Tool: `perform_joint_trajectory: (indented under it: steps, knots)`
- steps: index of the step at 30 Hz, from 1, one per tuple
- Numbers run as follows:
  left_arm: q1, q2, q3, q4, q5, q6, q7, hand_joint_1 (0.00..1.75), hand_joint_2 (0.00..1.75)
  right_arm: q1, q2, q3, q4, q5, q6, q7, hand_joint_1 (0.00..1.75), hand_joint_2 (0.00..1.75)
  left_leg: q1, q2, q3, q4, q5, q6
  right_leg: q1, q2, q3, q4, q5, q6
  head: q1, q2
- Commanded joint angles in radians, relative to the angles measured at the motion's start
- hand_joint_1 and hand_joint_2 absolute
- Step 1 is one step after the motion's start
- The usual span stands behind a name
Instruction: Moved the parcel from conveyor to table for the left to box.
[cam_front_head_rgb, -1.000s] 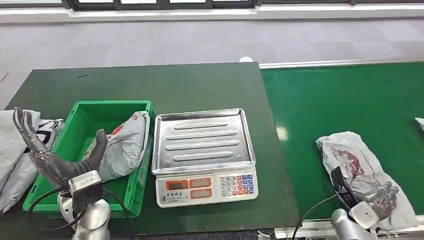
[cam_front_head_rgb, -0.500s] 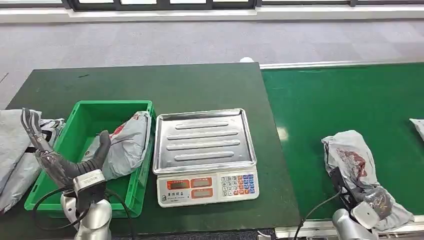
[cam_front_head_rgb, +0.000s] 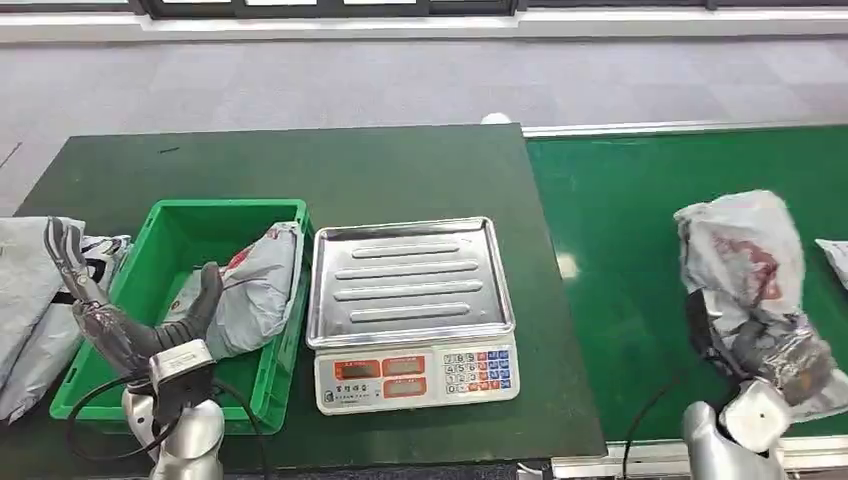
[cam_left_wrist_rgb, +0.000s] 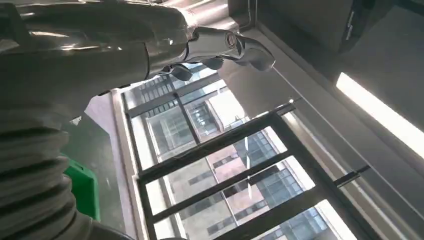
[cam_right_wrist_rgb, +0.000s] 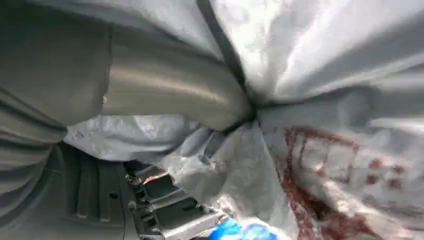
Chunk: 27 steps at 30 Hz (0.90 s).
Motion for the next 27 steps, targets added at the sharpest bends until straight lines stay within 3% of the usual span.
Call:
perform_joint_trajectory:
  steps: [1, 3, 8, 11, 15, 19, 20, 22, 23, 24, 27]
  knots:
    - [0.052, -0.072, -0.014, 0.067, -0.001, -0.001, 0.004, 0.00, 1.75, -0.159, -0.137, 0.699, -0.153, -0.006, 0.006, 0.113, 1.75, 1.75, -0.001, 0.020, 0.003, 0.000, -0.003, -0.001, -0.001, 0.021, -0.003, 0.000, 0.004, 0.000, 0.000, 0.000]
    - [0.052, -0.072, -0.014, 0.067, -0.001, -0.001, 0.004, 0.00, 1.75, -0.159, -0.137, 0.699, -0.153, -0.006, 0.006, 0.113, 1.75, 1.75, -0.001, 0.024, 0.004, -0.001, -0.002, -0.002, -0.001, 0.023, -0.004, -0.001, 0.005, -0.001, 0.000, 0.000]
    - [0.052, -0.072, -0.014, 0.067, -0.001, -0.001, 0.004, 0.00, 1.75, -0.159, -0.137, 0.699, -0.153, -0.006, 0.006, 0.113, 1.75, 1.75, 0.000, 0.006, 0.002, -0.001, 0.001, 0.001, -0.001, 0.006, -0.001, -0.001, 0.002, 0.002, 0.000, 0.000]
    - [0.052, -0.072, -0.014, 0.067, -0.001, -0.001, 0.004, 0.00, 1.75, -0.159, -0.137, 0.699, -0.153, -0.006, 0.006, 0.113, 1.75, 1.75, 0.000, 0.007, 0.003, -0.001, 0.000, 0.001, -0.001, 0.007, 0.000, -0.001, 0.002, 0.002, 0.000, 0.000]
    - [0.034, -0.070, -0.043, 0.108, 0.000, -0.001, 0.004, 0.00, 1.75, -0.257, -0.150, 0.863, -0.119, -0.006, 0.006, 0.113, 1.75, 1.75, 0.000, 0.007, 0.003, -0.001, 0.001, 0.000, -0.001, 0.008, 0.000, -0.002, 0.003, 0.002, 0.000, 0.000]
    - [0.043, -0.039, -0.064, 0.100, 0.030, -0.001, 0.004, 0.00, 1.75, -0.288, -0.030, 1.003, -0.018, -0.006, 0.006, 0.075, 1.75, 1.75, 0.000, 0.009, 0.001, -0.001, 0.001, 0.000, -0.001, 0.011, -0.003, -0.001, 0.004, 0.001, 0.000, 0.000]
    - [0.023, -0.056, -0.056, 0.118, 0.015, -0.001, 0.004, 0.00, 1.75, -0.288, -0.004, 1.083, 0.007, -0.006, 0.006, 0.113, 1.75, 1.75, 0.000, 0.010, 0.003, -0.002, 0.001, 0.000, -0.001, 0.012, -0.001, -0.003, 0.004, 0.001, 0.000, 0.000]
    - [0.017, -0.045, -0.056, 0.132, 0.044, -0.001, 0.004, 0.00, 1.75, -0.290, 0.113, 1.169, 0.130, -0.006, 0.006, 0.047, 1.75, 1.75, 0.002, 0.017, 0.008, -0.005, 0.001, -0.002, 0.001, 0.019, 0.002, -0.006, 0.006, 0.000, 0.000, 0.000]
    - [0.017, -0.045, -0.056, 0.132, 0.044, -0.001, 0.004, 0.00, 1.75, -0.290, 0.113, 1.169, 0.130, -0.006, 0.006, 0.047, 1.75, 1.75, 0.002, 0.013, 0.005, -0.004, 0.001, -0.001, 0.001, 0.015, 0.001, -0.004, 0.004, 0.000, 0.000, 0.000]
    - [0.014, -0.040, -0.063, 0.140, 0.040, -0.001, 0.004, 0.00, 1.75, -0.277, 0.167, 1.146, 0.168, -0.006, 0.006, -0.032, 1.75, 1.75, 0.003, 0.012, 0.005, -0.002, 0.000, -0.001, 0.003, 0.013, 0.001, -0.003, 0.004, 0.000, 0.000, 0.000]
    - [0.011, -0.039, -0.068, 0.138, 0.037, -0.001, 0.004, 0.00, 1.75, -0.266, 0.203, 1.146, 0.194, -0.006, 0.006, -0.069, 1.75, 1.75, 0.003, 0.012, 0.006, -0.004, 0.001, -0.003, 0.002, 0.015, 0.000, -0.003, 0.004, -0.001, 0.000, 0.000]
